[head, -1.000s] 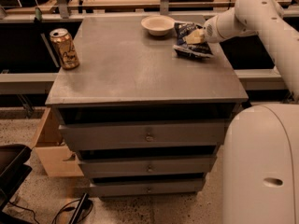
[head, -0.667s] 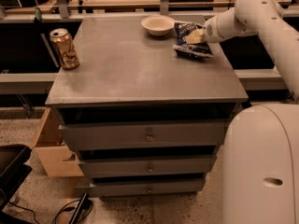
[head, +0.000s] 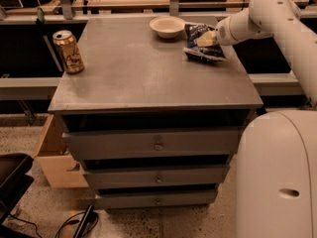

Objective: Move blue chip bag near orange can

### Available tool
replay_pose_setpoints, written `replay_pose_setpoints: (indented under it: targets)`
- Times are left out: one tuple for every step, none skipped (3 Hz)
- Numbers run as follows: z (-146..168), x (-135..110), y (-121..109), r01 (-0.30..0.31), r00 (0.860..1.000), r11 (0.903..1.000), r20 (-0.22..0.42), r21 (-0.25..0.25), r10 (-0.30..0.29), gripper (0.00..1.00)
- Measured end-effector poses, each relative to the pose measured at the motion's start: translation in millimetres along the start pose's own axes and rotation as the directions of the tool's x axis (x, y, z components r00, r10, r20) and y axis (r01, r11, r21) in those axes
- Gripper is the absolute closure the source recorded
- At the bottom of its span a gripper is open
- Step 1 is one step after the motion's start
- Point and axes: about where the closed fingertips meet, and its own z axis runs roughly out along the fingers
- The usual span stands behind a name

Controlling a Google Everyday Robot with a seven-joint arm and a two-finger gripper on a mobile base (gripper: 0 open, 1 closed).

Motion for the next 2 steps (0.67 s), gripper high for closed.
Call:
replay_pose_setpoints:
  targets:
    - [-0.3,-0.3,0.1,0.000,1.000,1.0000,0.000,0.000,0.000,1.00]
    - [-0.4,-0.4,0.1,0.000,1.000,1.0000,0.000,0.000,0.000,1.00]
